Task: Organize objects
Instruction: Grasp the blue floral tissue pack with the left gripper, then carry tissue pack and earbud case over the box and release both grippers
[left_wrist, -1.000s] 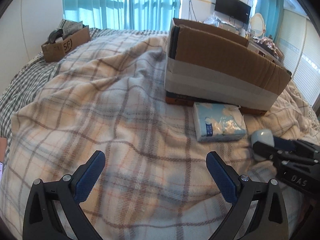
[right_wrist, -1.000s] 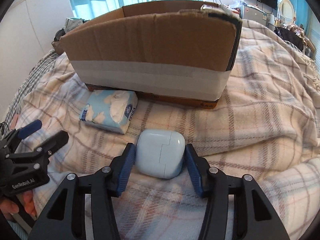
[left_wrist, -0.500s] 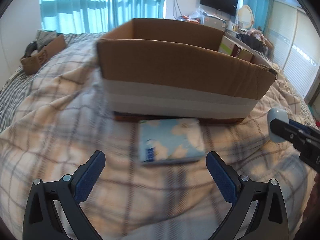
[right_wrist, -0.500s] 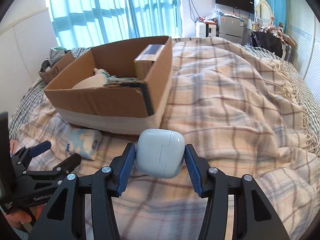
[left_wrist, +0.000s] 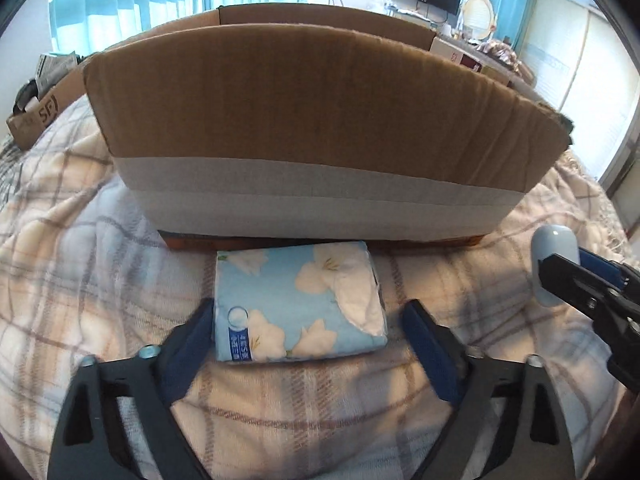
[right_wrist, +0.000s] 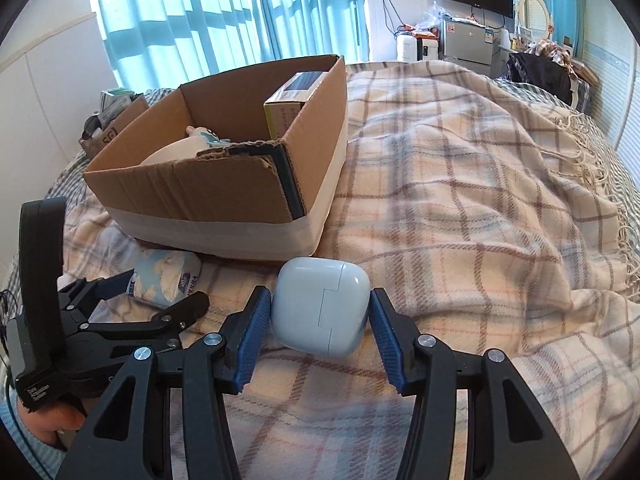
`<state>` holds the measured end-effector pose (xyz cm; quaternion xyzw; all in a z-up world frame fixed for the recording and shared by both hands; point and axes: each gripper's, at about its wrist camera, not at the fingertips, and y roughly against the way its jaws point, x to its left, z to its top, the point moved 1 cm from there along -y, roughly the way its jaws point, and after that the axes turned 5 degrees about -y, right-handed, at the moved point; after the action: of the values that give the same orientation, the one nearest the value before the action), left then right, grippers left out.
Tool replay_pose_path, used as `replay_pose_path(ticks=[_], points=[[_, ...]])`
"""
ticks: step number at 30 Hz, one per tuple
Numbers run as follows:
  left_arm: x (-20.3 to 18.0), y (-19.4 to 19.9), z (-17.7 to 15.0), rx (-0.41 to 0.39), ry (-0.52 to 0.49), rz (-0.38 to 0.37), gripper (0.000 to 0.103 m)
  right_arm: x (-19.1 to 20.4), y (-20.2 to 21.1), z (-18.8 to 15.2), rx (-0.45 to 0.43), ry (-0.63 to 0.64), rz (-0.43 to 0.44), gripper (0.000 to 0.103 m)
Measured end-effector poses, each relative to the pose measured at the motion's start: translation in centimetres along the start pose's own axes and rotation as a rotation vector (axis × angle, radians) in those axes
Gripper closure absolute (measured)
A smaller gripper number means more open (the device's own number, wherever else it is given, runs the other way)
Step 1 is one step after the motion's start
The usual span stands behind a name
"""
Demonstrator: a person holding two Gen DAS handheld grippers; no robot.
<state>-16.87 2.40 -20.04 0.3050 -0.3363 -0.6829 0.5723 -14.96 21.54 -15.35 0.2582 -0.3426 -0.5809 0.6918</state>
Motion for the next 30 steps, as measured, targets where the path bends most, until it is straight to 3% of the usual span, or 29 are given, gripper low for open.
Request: replay_pose_path(ticks=[1, 11, 20, 30], points=[[0.1, 0.2, -0.1, 0.004, 0.0, 0.0, 0.026, 0.1, 0.1, 0.0, -0.001, 0.001, -0.001, 0.053], [1.3, 4.8, -2.4, -0.009, 0.001, -0.023, 0.026, 2.0, 2.7, -0.6, -0.034, 0.02, -0.008, 0.053], [2.4, 12.0, -1.7, -0.13, 0.032, -0.017, 0.026, 5.3, 9.5, -0.1, -0.143, 0.033, 0.025, 0.053], [1.8, 18.5, 1.5, -0.278, -0.017, 0.017, 0.026, 9.1, 15.8, 2.1, -0.266, 0.115, 0.052, 0.053]])
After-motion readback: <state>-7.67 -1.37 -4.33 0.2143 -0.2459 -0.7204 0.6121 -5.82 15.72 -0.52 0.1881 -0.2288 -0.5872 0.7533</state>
